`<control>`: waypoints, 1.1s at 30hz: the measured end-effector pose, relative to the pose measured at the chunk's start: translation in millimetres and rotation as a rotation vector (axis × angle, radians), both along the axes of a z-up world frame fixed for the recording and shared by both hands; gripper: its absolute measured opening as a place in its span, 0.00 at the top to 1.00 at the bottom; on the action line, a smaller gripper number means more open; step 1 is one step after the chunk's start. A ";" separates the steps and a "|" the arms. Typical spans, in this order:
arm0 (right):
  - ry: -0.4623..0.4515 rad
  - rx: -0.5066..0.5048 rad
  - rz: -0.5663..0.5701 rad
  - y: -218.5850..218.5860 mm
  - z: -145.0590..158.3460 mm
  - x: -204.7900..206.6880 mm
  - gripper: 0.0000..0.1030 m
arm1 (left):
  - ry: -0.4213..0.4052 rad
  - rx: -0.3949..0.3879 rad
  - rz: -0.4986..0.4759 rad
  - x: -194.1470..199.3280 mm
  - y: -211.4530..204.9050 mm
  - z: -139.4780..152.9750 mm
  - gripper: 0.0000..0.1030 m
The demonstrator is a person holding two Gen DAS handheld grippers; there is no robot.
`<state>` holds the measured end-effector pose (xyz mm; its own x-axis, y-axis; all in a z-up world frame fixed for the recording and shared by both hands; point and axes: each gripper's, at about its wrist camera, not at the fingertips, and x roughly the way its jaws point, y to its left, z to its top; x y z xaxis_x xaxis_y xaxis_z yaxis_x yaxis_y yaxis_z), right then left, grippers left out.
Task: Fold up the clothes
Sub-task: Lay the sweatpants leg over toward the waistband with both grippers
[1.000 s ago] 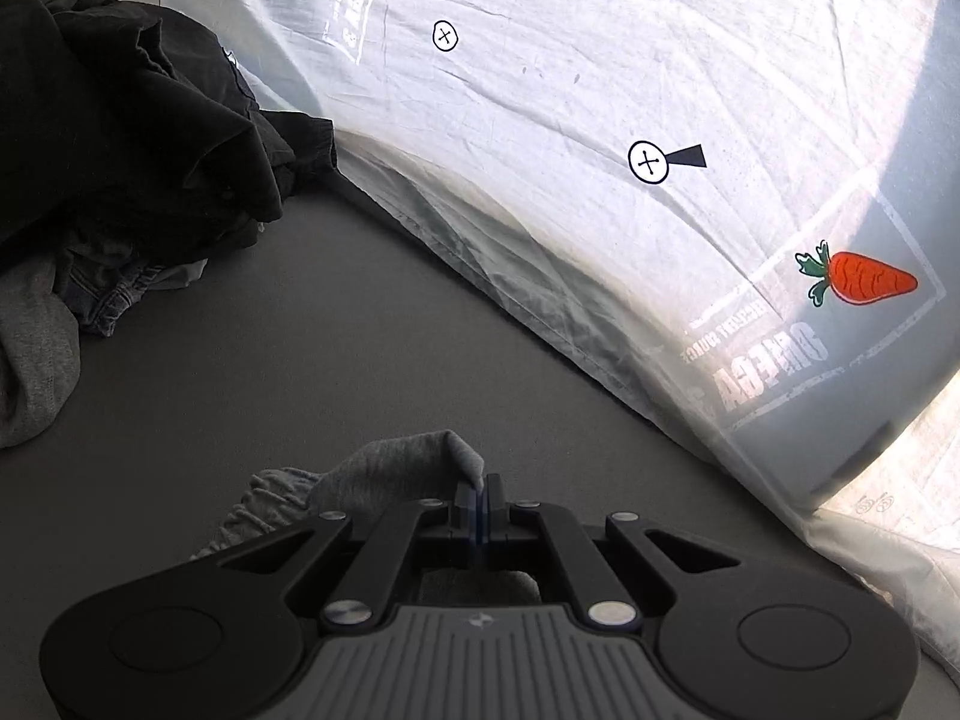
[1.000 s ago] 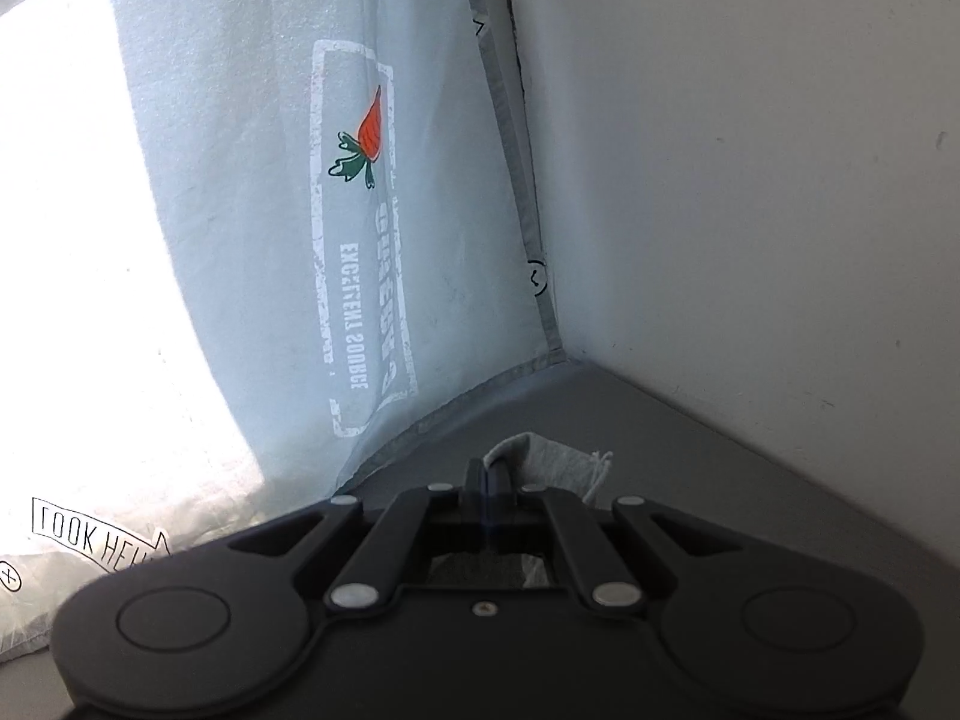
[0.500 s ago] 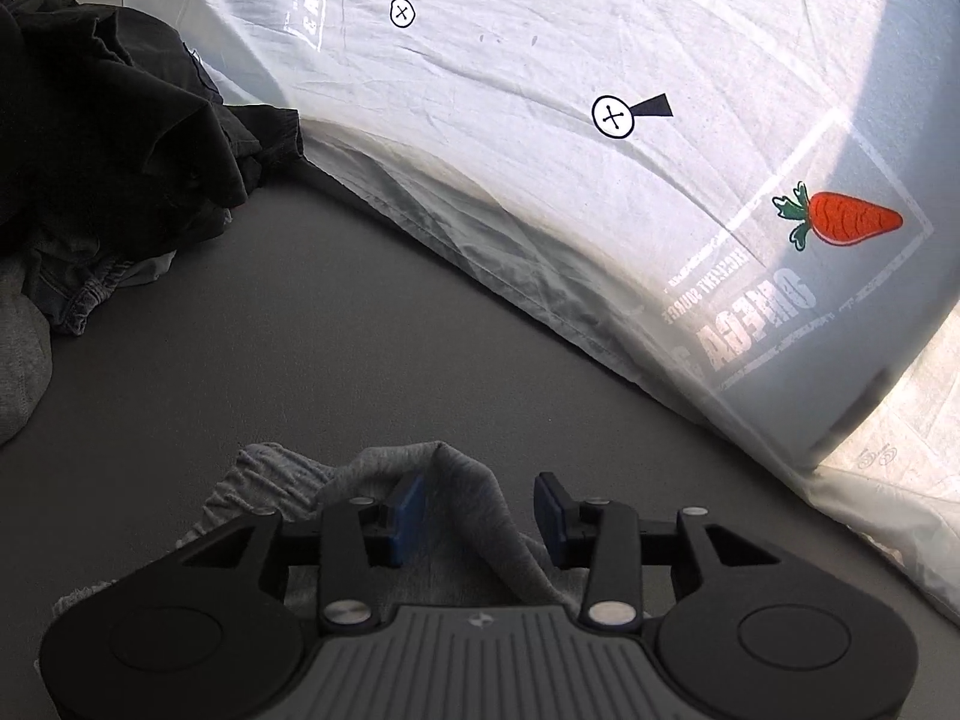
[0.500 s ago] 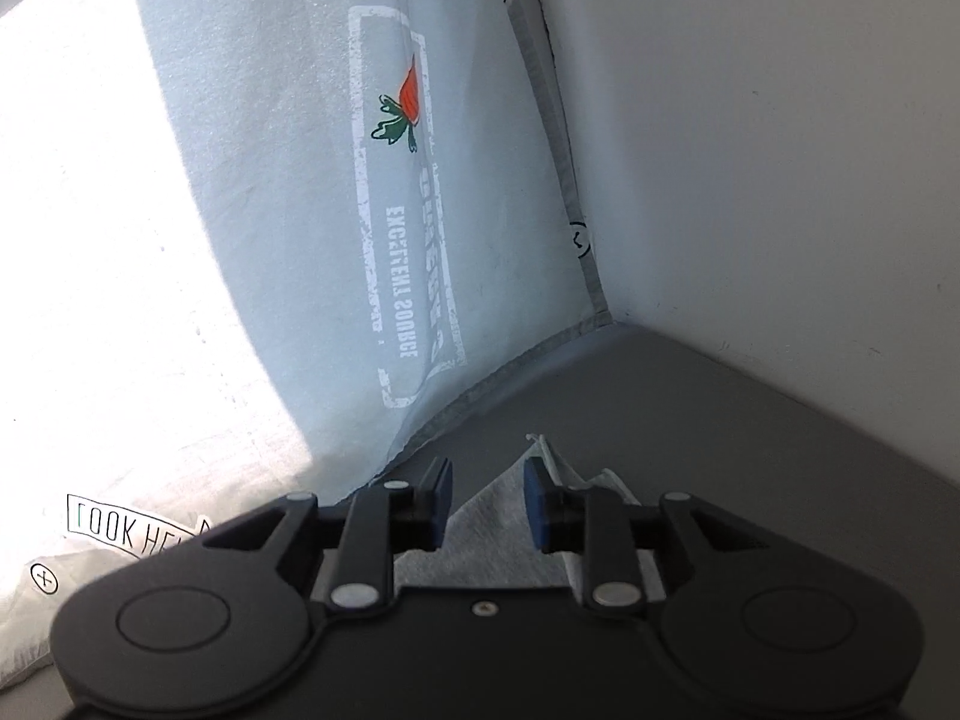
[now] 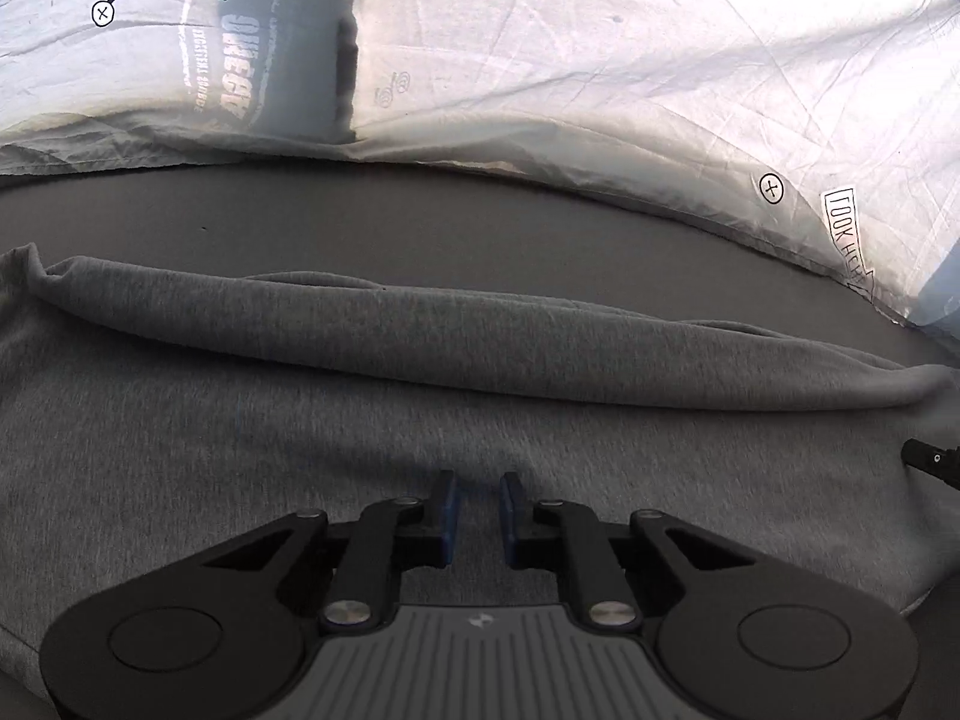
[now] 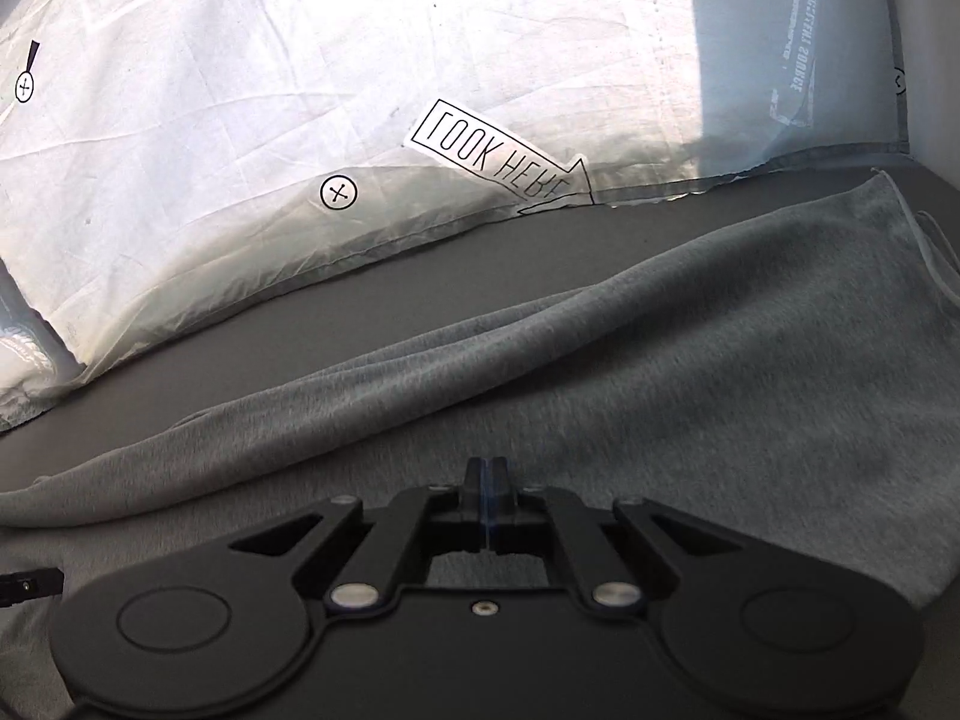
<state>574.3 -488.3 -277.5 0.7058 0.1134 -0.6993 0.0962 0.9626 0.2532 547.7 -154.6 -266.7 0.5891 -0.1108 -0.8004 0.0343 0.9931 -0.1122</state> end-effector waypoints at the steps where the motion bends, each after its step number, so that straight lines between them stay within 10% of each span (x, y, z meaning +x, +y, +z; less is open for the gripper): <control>1: -0.003 -0.012 0.026 6.8 0.6 5.0 0.99 | -0.008 0.013 -0.031 2.1 -8.3 -1.0 0.84; 9: -0.027 -0.032 0.126 33.1 9.0 71.3 0.99 | -0.059 -0.006 -0.109 58.9 -44.2 -6.7 0.84; 16: -0.040 0.027 0.047 24.7 15.9 95.8 0.92 | -0.064 -0.040 0.022 101.7 -33.1 -1.2 0.82; 27: -0.021 -0.146 -0.338 -90.3 8.2 -36.4 0.82 | 0.041 0.000 0.080 13.8 3.0 1.7 0.70; 33: 0.012 -0.126 -0.594 -170.4 9.1 -109.0 0.75 | 0.084 0.151 0.081 -40.0 13.5 9.4 0.68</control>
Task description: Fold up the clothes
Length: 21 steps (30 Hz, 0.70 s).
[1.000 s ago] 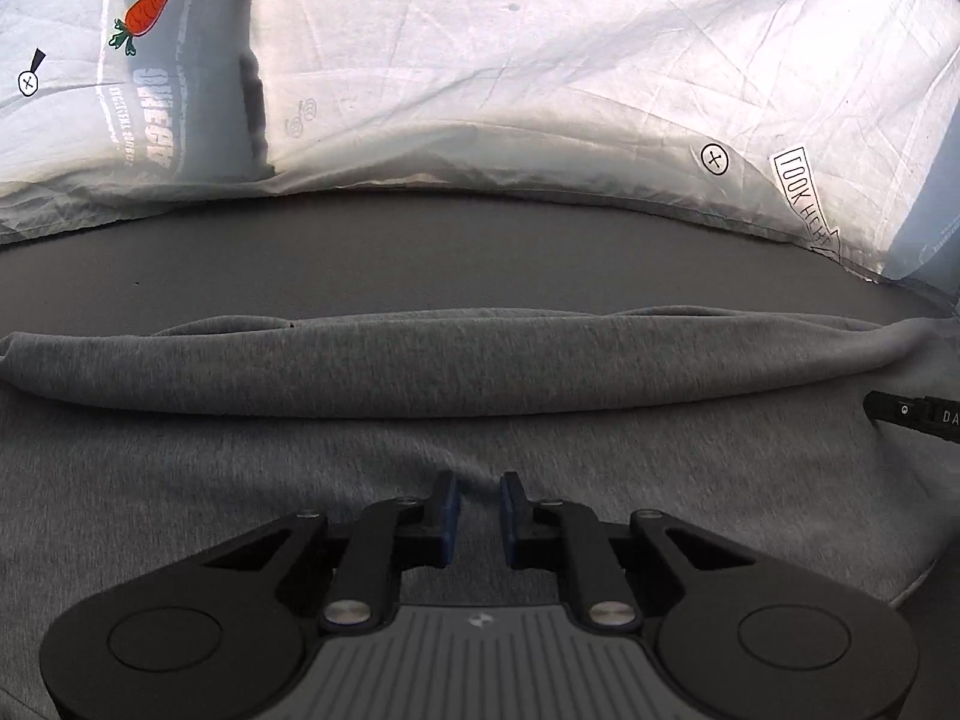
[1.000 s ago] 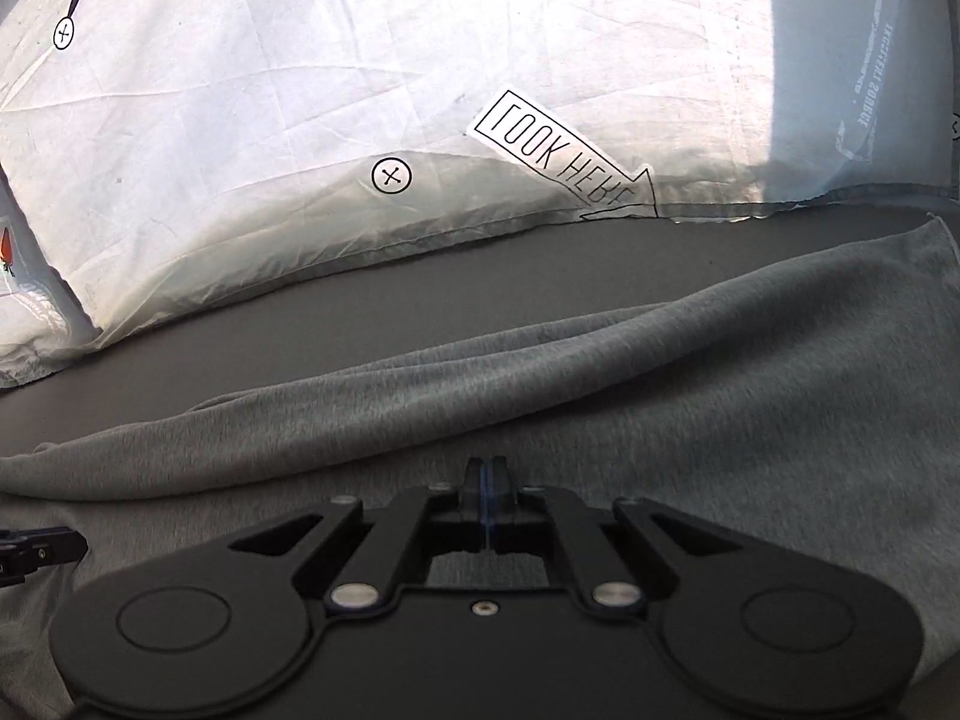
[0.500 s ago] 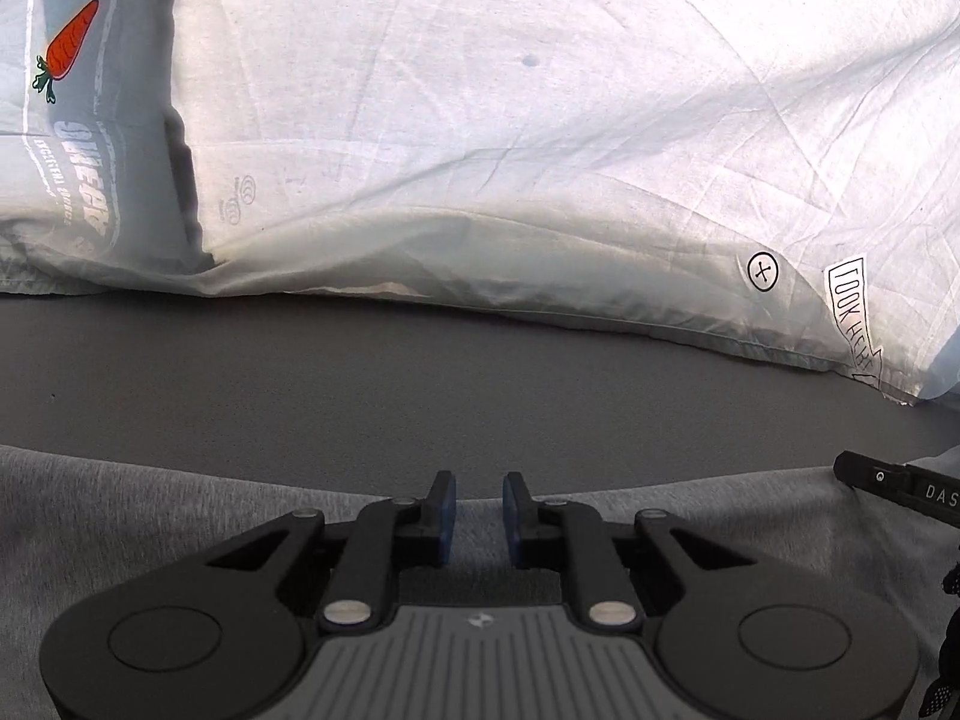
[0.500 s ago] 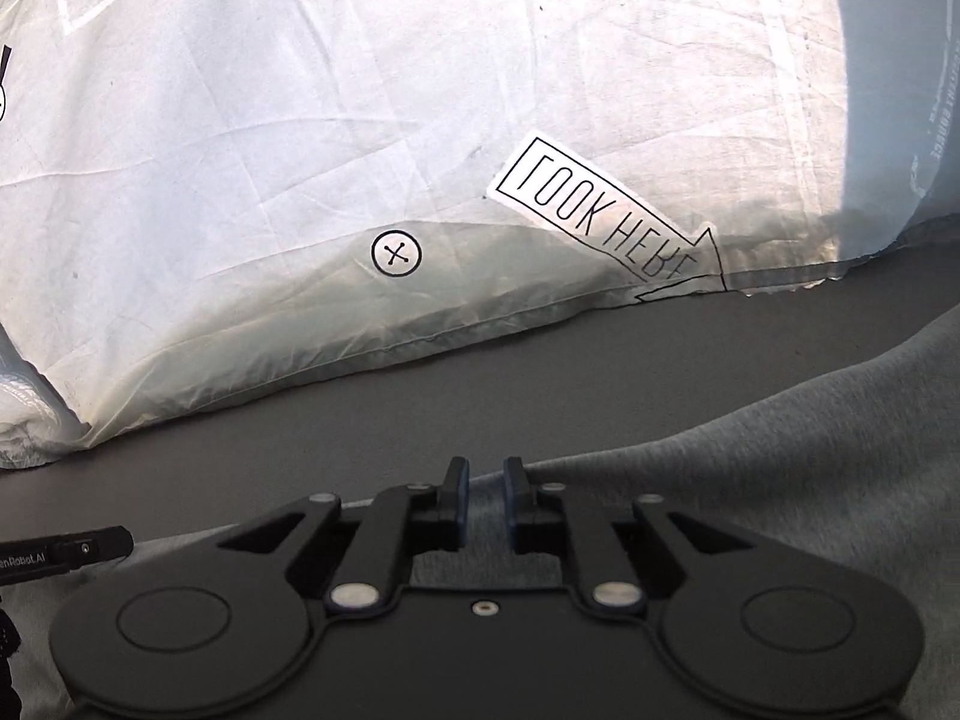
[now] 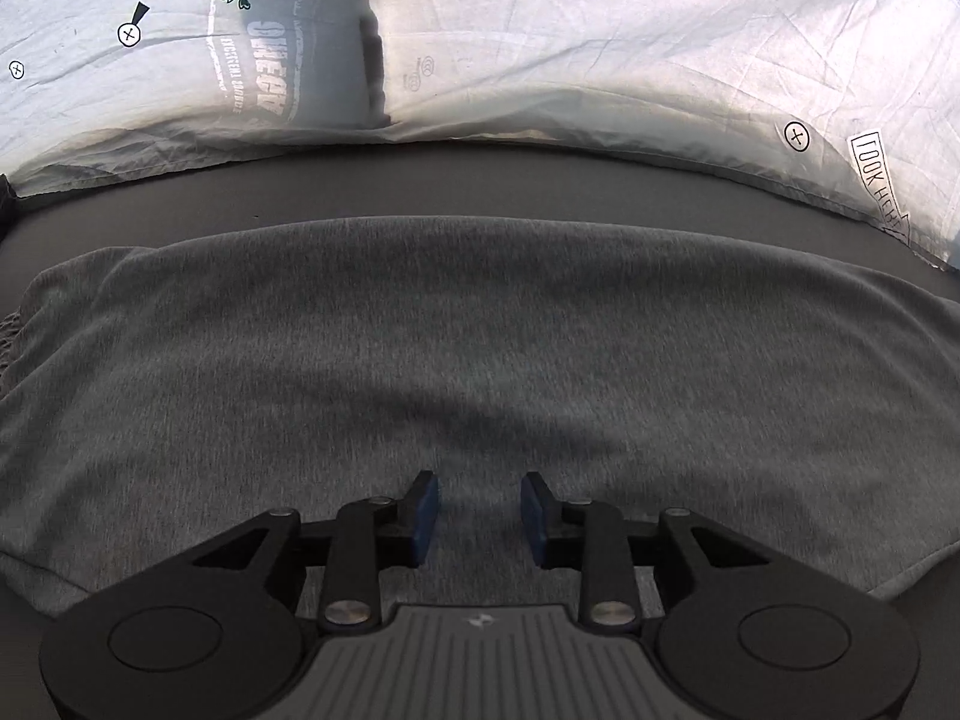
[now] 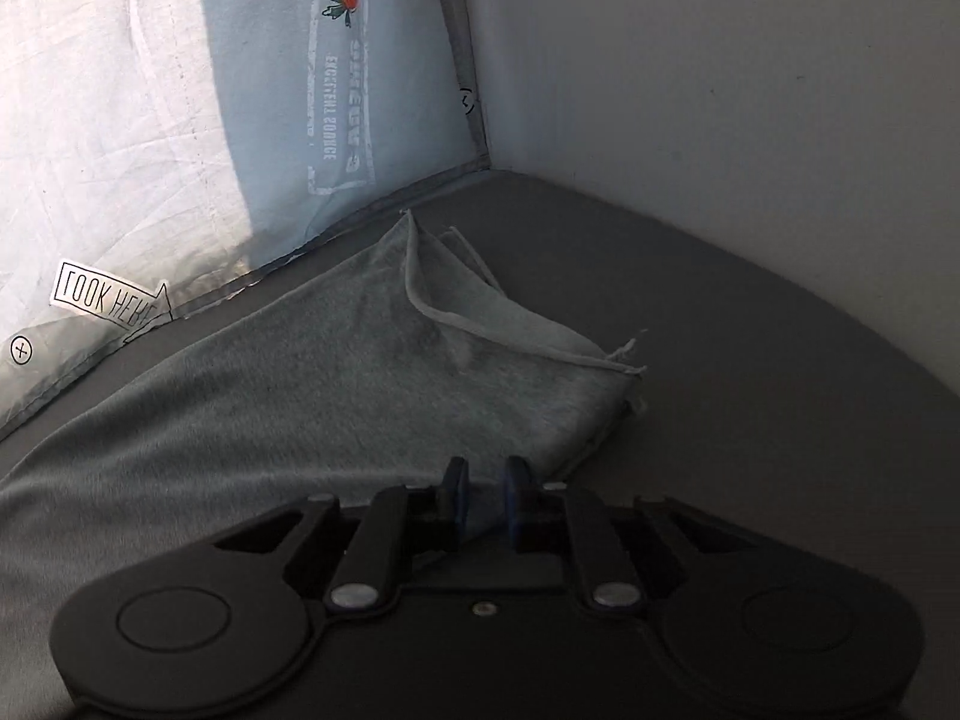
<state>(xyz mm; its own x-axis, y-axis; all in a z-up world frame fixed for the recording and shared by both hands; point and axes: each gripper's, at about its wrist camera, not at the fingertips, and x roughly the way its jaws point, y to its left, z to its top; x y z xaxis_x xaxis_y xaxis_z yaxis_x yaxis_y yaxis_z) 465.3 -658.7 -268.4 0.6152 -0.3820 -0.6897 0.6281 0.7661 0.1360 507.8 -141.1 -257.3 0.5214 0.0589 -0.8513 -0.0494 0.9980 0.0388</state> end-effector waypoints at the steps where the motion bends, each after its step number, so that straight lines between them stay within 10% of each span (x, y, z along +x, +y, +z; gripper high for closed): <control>1: 0.006 0.017 -0.024 -3.5 -0.4 -9.6 0.73 | 0.003 0.017 0.005 -8.1 3.3 2.6 0.67; 6: -0.065 0.167 -0.041 6.6 -2.3 -55.7 0.65 | 0.024 0.008 0.087 -47.8 22.9 15.3 0.62; 15: -0.219 0.720 0.138 95.5 -13.9 -78.4 0.22 | 0.053 0.011 0.104 -112.0 45.3 21.3 0.51; 21: -0.265 1.065 0.183 169.2 -30.3 -80.2 0.13 | 0.072 -0.011 0.082 -132.0 74.8 16.0 0.51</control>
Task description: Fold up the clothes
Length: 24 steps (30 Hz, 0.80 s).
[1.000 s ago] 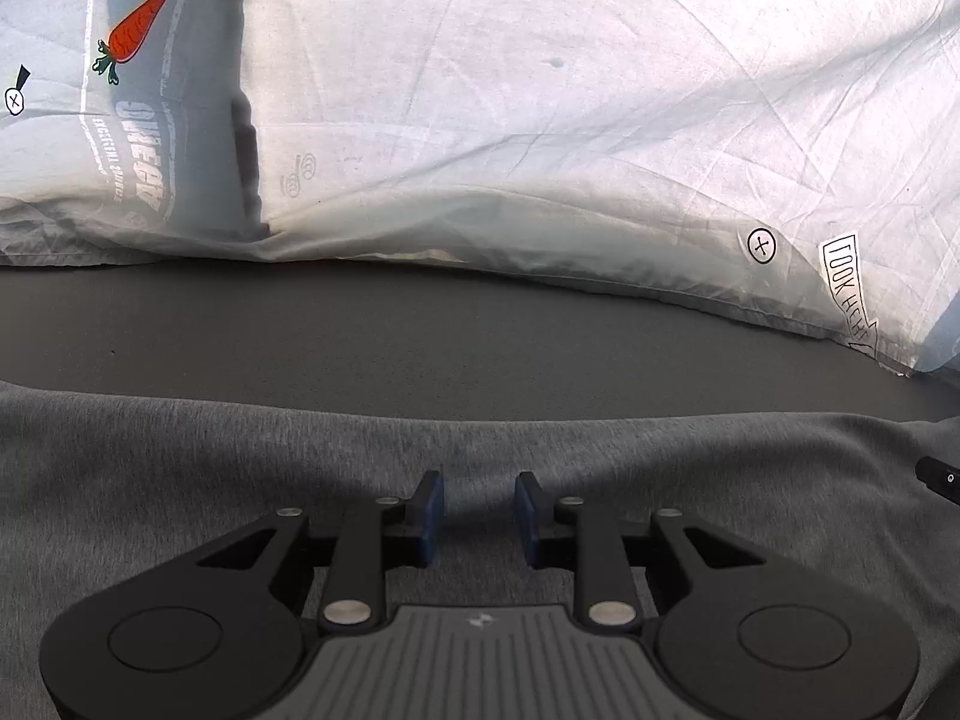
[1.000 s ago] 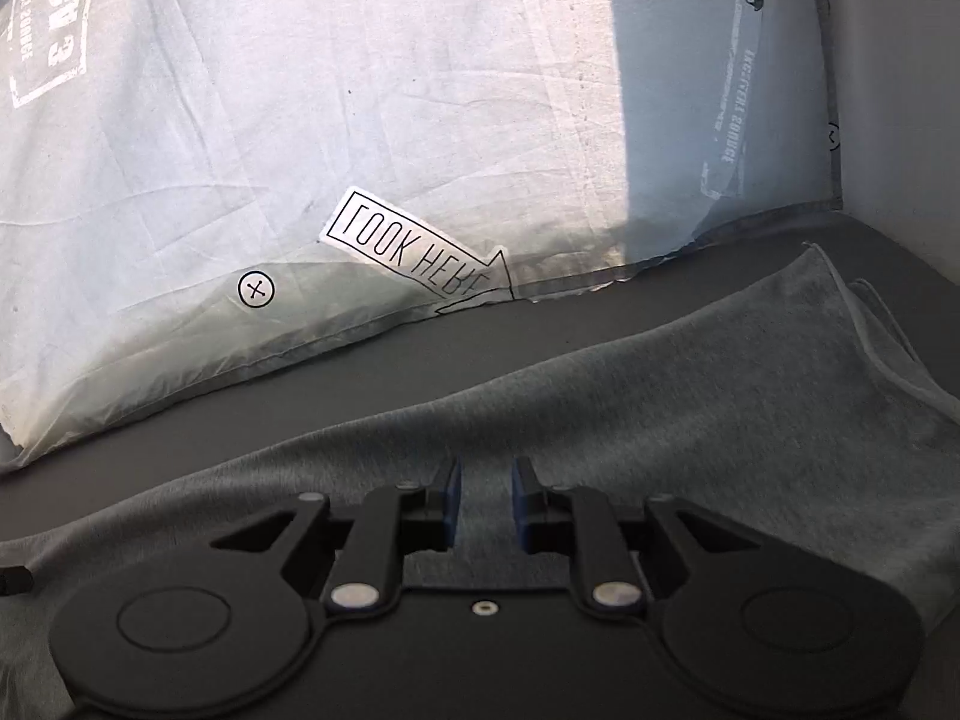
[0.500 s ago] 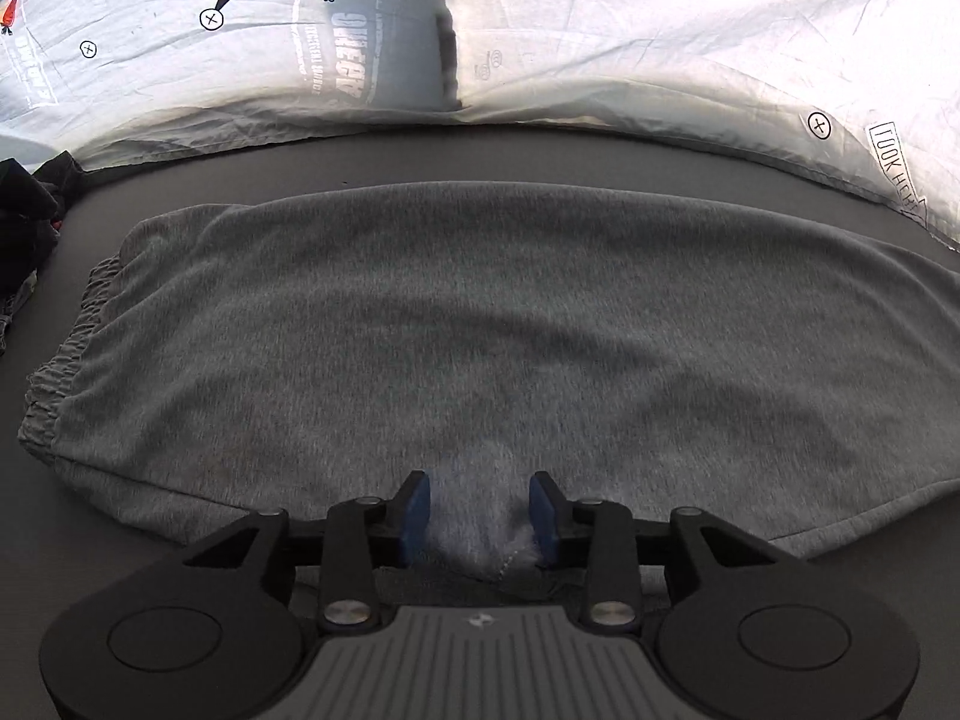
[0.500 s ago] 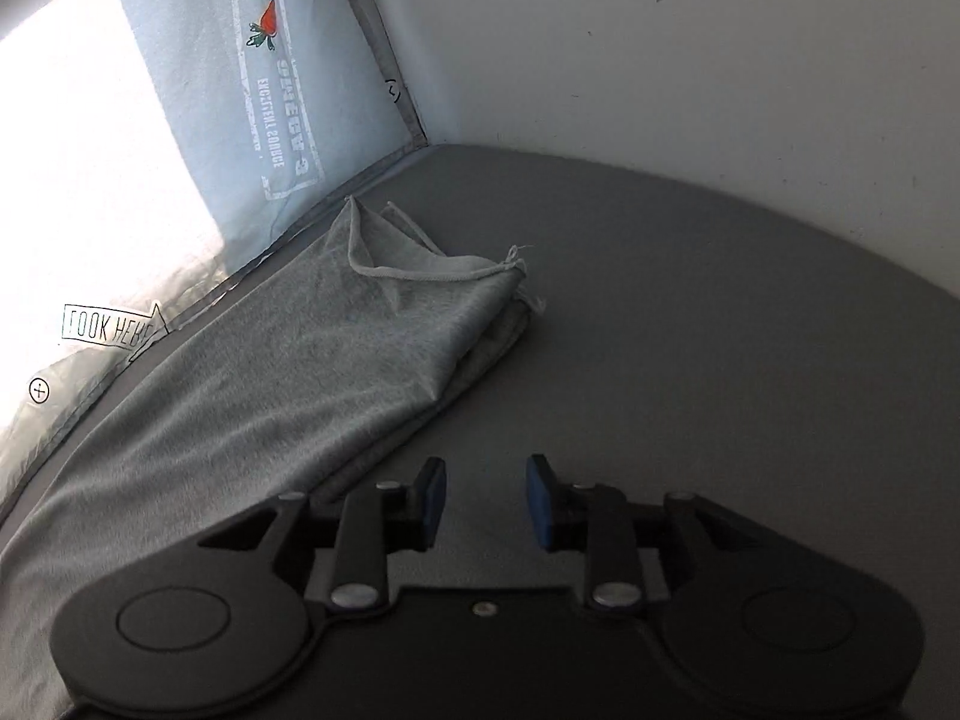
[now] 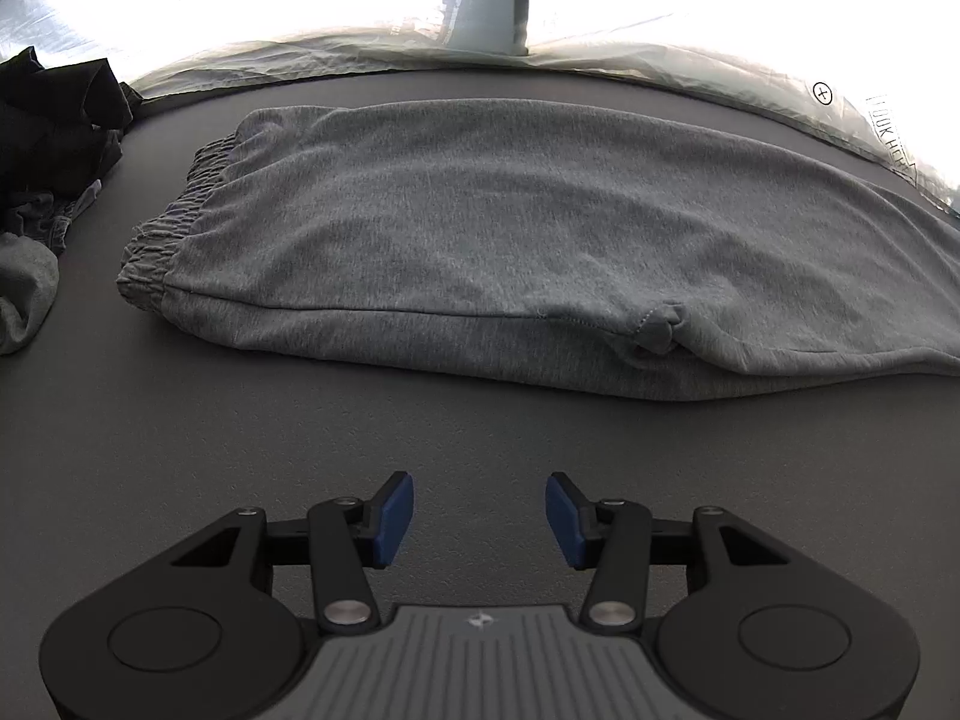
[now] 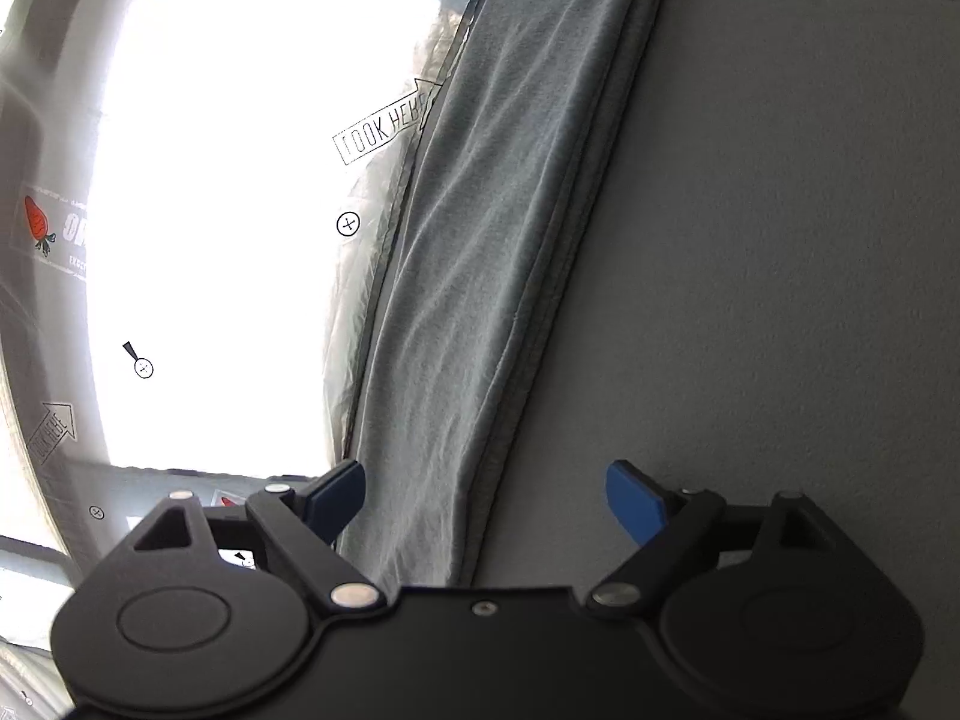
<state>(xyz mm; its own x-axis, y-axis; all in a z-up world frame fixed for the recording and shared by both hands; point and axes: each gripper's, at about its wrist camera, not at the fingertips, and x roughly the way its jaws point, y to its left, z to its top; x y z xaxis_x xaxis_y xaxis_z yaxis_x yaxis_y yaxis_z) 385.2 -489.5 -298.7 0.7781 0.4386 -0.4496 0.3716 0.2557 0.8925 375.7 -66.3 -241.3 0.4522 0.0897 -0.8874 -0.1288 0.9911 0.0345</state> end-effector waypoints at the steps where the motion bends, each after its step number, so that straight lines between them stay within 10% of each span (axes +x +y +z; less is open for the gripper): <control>1: -0.004 0.036 0.011 10.3 -0.9 1.0 0.12 | 0.003 -0.005 -0.002 0.0 5.9 -1.2 0.51; 8: 0.014 0.230 0.092 107.0 -9.4 29.9 0.10 | -0.014 -0.032 -0.027 14.5 49.6 -3.8 0.45; 24: 0.155 -0.004 0.284 245.8 27.4 77.4 0.10 | -0.057 -0.160 -0.109 42.1 117.8 -16.4 0.40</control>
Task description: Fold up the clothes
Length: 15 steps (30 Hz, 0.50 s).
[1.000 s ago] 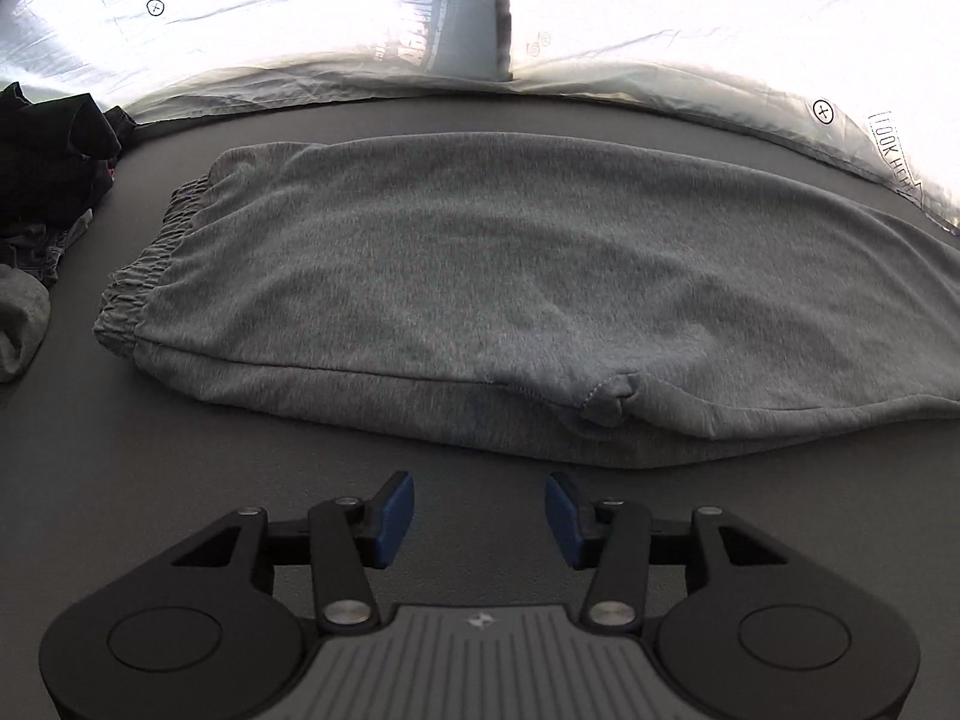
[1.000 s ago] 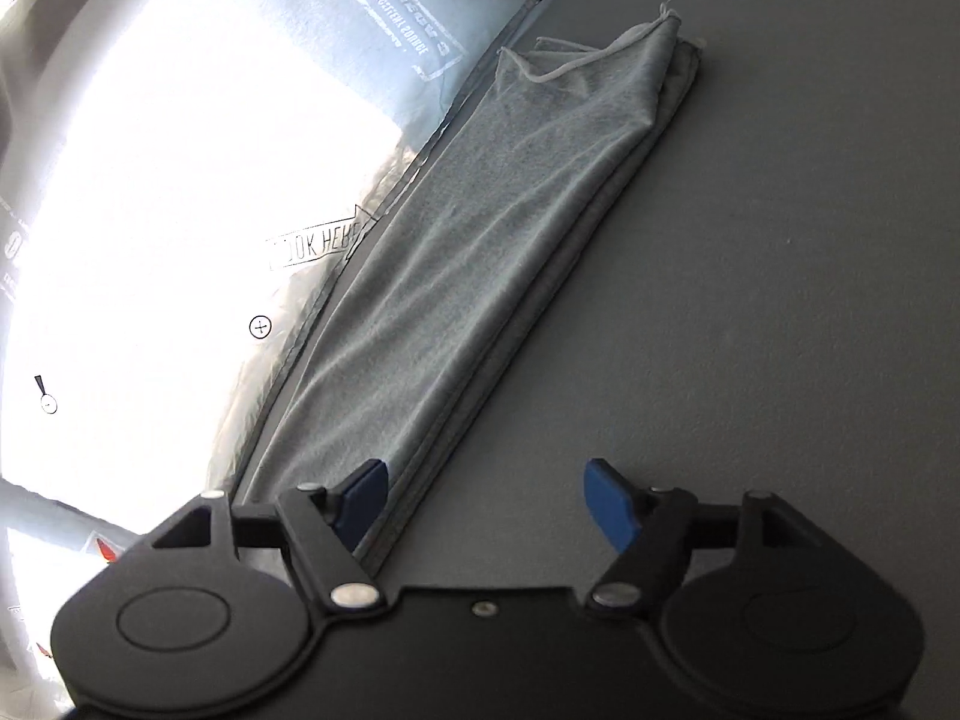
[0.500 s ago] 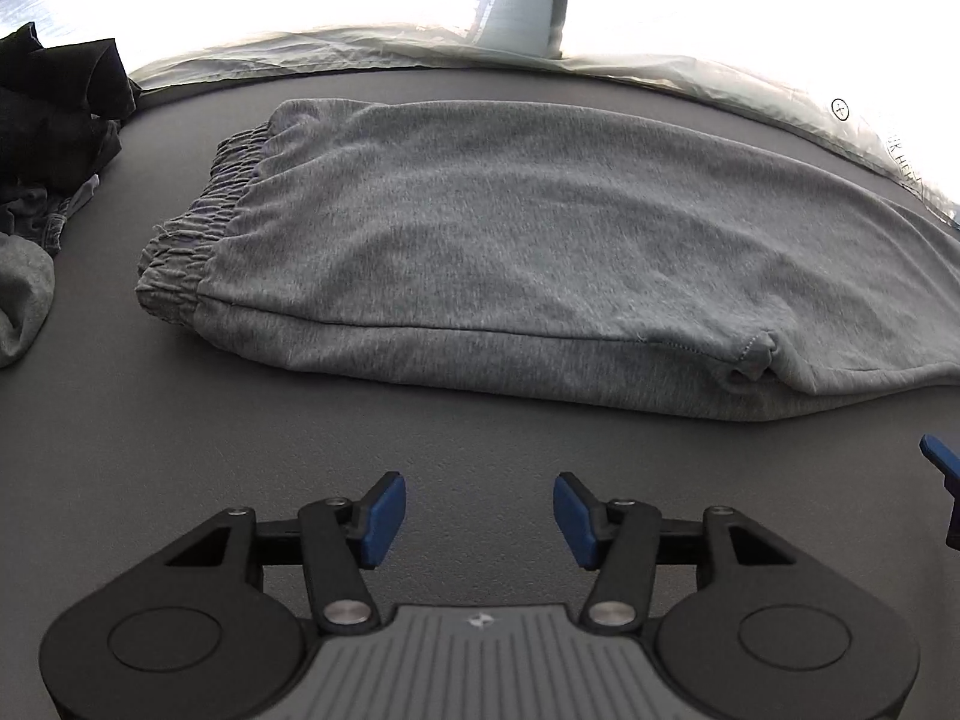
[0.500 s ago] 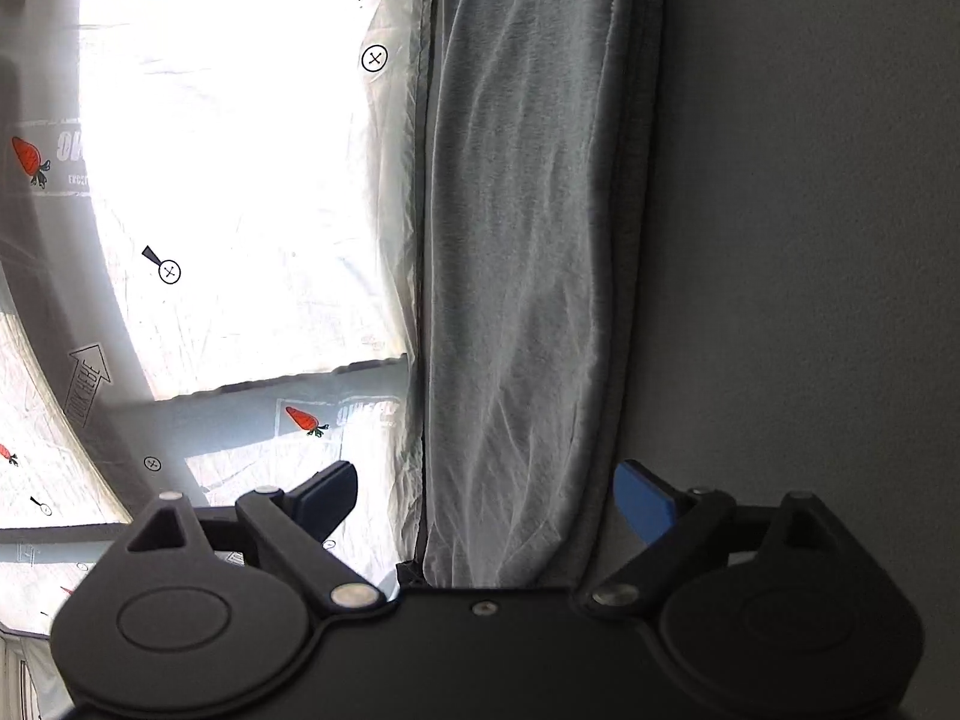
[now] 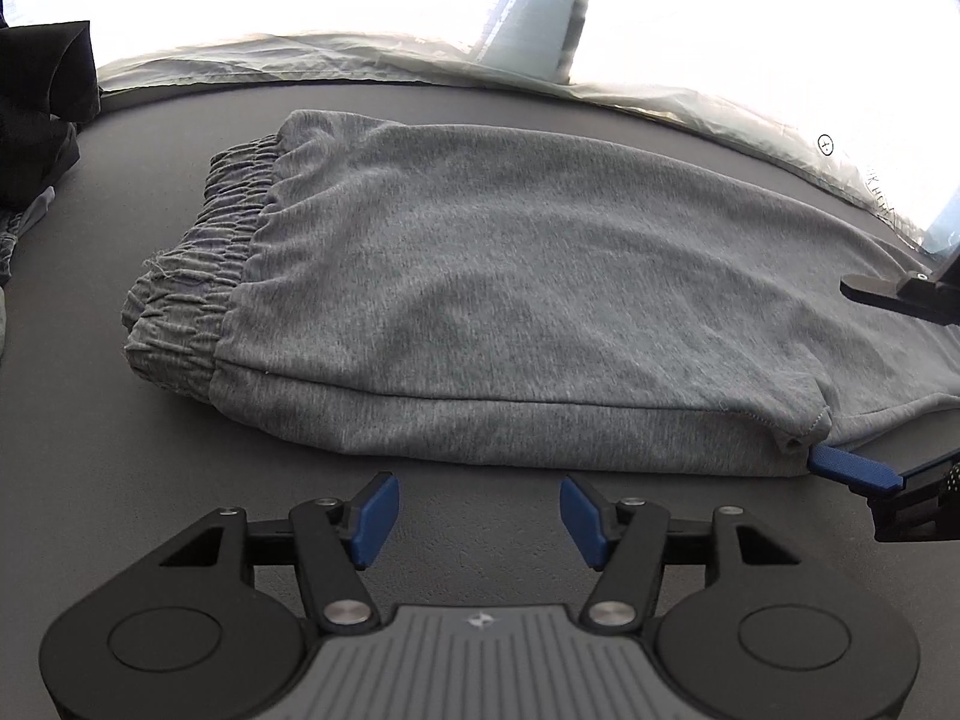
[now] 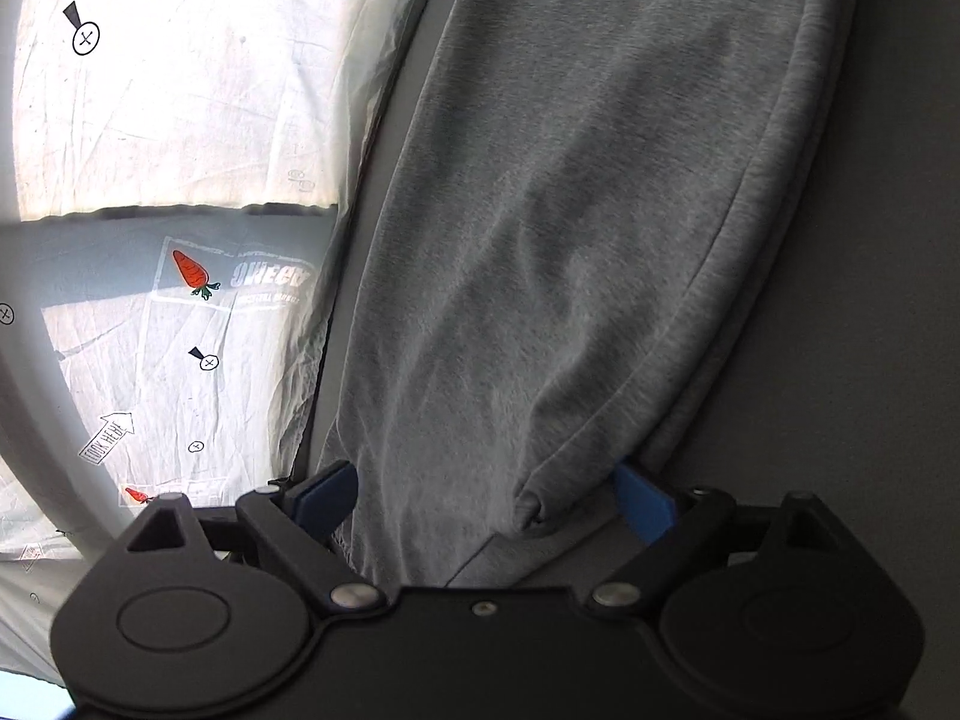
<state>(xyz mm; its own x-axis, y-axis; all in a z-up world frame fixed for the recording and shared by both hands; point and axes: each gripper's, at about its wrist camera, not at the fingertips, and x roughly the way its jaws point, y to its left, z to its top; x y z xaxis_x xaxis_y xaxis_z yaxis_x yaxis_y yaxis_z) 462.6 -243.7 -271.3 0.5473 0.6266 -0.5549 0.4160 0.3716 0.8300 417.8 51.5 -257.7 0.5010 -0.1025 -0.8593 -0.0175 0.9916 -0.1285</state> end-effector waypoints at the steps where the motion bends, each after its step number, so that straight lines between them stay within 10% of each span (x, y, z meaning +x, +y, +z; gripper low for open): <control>1: -0.007 -0.005 -0.012 2.0 2.5 -1.4 0.10 | 0.001 -0.005 0.000 1.1 3.7 -1.3 0.40; 15: -0.068 -0.074 -0.103 -7.1 -1.2 15.0 0.10 | -0.023 -0.088 -0.032 4.2 20.9 -6.7 0.28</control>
